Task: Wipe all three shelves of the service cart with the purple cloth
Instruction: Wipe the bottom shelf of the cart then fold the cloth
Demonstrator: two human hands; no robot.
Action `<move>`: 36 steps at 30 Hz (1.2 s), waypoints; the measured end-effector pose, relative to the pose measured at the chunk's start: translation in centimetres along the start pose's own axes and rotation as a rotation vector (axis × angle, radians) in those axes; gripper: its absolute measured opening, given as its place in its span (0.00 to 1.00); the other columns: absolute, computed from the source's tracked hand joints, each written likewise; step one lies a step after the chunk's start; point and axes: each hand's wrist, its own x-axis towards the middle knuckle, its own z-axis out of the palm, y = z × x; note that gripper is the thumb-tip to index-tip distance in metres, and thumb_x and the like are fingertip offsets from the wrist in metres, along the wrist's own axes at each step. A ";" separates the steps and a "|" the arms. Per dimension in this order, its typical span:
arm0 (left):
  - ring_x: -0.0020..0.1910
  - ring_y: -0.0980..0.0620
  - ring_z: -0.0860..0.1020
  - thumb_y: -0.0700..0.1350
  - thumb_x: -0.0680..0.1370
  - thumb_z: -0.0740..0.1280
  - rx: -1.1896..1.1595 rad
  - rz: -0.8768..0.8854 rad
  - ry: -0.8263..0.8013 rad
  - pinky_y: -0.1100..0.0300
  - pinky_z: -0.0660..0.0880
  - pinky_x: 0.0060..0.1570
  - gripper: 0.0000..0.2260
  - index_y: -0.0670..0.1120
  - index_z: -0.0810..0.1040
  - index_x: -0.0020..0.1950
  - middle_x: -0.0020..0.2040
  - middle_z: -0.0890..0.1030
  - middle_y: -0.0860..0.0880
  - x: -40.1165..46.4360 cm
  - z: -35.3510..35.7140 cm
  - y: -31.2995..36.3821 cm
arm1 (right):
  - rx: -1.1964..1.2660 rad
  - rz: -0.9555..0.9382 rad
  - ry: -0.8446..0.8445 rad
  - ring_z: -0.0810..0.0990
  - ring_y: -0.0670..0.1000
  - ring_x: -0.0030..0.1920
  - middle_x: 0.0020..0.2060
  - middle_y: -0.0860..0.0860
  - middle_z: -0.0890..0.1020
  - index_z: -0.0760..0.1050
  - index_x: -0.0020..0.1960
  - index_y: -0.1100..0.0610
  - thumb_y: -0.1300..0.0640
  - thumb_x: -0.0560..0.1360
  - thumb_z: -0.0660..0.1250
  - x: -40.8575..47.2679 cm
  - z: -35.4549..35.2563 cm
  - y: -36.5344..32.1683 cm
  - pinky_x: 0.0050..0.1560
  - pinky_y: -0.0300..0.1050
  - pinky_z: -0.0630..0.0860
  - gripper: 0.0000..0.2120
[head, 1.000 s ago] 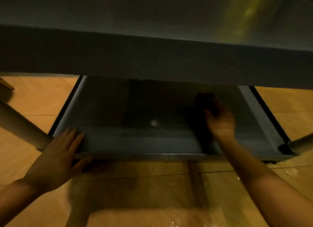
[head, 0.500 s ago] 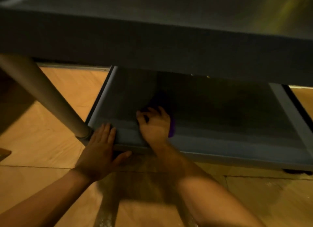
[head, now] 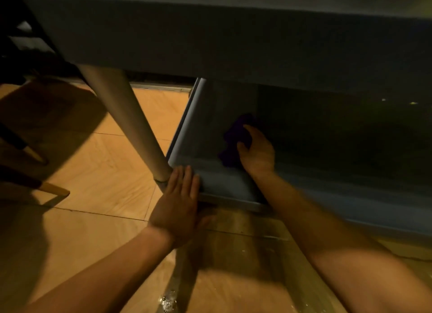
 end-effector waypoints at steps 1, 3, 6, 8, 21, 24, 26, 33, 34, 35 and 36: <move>0.79 0.38 0.34 0.75 0.75 0.44 -0.015 -0.002 0.003 0.45 0.30 0.75 0.47 0.43 0.37 0.80 0.82 0.40 0.38 -0.2 0.2 0.0 | 0.027 -0.006 -0.009 0.67 0.57 0.77 0.77 0.56 0.69 0.65 0.78 0.52 0.54 0.80 0.66 1.4 0.8 -1.2 0.74 0.49 0.64 0.27; 0.79 0.38 0.33 0.77 0.73 0.42 -0.031 0.001 -0.014 0.42 0.35 0.78 0.47 0.46 0.34 0.80 0.81 0.36 0.39 -0.5 0.7 0.4 | 0.007 -0.054 -0.070 0.64 0.59 0.78 0.78 0.57 0.67 0.64 0.79 0.50 0.50 0.80 0.66 3.1 3.2 -3.6 0.76 0.53 0.63 0.28; 0.80 0.36 0.35 0.79 0.71 0.40 -0.028 -0.005 -0.016 0.41 0.38 0.79 0.50 0.46 0.38 0.81 0.81 0.36 0.37 -0.4 1.0 0.1 | -0.203 -0.201 -0.174 0.58 0.61 0.80 0.80 0.56 0.62 0.66 0.77 0.46 0.51 0.79 0.66 2.6 6.7 -5.4 0.78 0.58 0.59 0.27; 0.80 0.36 0.36 0.79 0.71 0.40 -0.029 0.001 -0.004 0.41 0.39 0.79 0.50 0.45 0.39 0.81 0.81 0.37 0.36 -0.2 1.0 -0.2 | -0.267 -0.293 -0.223 0.58 0.59 0.80 0.81 0.55 0.61 0.68 0.76 0.46 0.53 0.80 0.65 2.4 6.3 -4.7 0.79 0.57 0.58 0.25; 0.82 0.38 0.44 0.71 0.76 0.57 -0.243 -0.081 -0.098 0.43 0.42 0.79 0.47 0.45 0.43 0.82 0.83 0.45 0.40 1.6 -0.7 1.4 | -0.514 -0.220 -0.199 0.83 0.61 0.57 0.68 0.58 0.79 0.72 0.73 0.46 0.54 0.79 0.69 -7.4 -14.1 8.3 0.52 0.51 0.78 0.24; 0.81 0.39 0.55 0.63 0.79 0.60 -0.800 -0.252 0.110 0.41 0.53 0.79 0.39 0.43 0.51 0.82 0.82 0.57 0.40 3.4 -1.9 3.6 | -0.317 -0.293 -0.144 0.80 0.59 0.64 0.69 0.56 0.79 0.70 0.76 0.50 0.54 0.80 0.67 -7.0 -9.8 4.0 0.62 0.50 0.75 0.25; 0.76 0.37 0.65 0.61 0.78 0.58 -1.098 -0.349 0.259 0.38 0.62 0.74 0.37 0.43 0.57 0.80 0.77 0.67 0.36 3.6 -2.0 4.9 | -0.287 -0.335 -0.225 0.75 0.57 0.69 0.73 0.55 0.75 0.69 0.76 0.47 0.51 0.79 0.67 -8.3 -5.7 0.9 0.67 0.50 0.73 0.26; 0.73 0.30 0.65 0.66 0.79 0.49 -0.371 -0.229 0.184 0.35 0.60 0.73 0.37 0.39 0.67 0.76 0.73 0.68 0.30 2.3 0.8 4.8 | -0.495 -0.275 -0.255 0.71 0.61 0.68 0.73 0.57 0.72 0.72 0.73 0.46 0.53 0.78 0.67 -10.1 -11.5 7.4 0.67 0.54 0.71 0.24; 0.71 0.28 0.67 0.65 0.79 0.50 -0.324 -0.203 0.216 0.34 0.62 0.71 0.36 0.38 0.69 0.74 0.71 0.69 0.28 2.4 1.0 5.0 | -0.555 -0.220 -0.227 0.72 0.62 0.66 0.70 0.58 0.74 0.73 0.72 0.47 0.53 0.77 0.67 -10.4 -14.5 10.2 0.65 0.54 0.72 0.23; 0.69 0.27 0.68 0.65 0.79 0.50 -0.290 -0.199 0.246 0.33 0.64 0.69 0.35 0.38 0.70 0.72 0.69 0.70 0.26 2.5 1.2 4.8 | -0.608 -0.157 -0.181 0.74 0.63 0.64 0.67 0.60 0.76 0.74 0.71 0.49 0.54 0.77 0.68 -10.8 -17.4 12.9 0.62 0.55 0.73 0.22; 0.67 0.26 0.69 0.65 0.80 0.51 -0.260 -0.194 0.262 0.32 0.65 0.67 0.35 0.38 0.71 0.71 0.68 0.71 0.26 2.7 1.6 4.7 | -0.647 -0.076 -0.125 0.75 0.64 0.62 0.65 0.60 0.77 0.75 0.70 0.50 0.54 0.77 0.69 -11.4 -20.6 15.6 0.59 0.56 0.74 0.22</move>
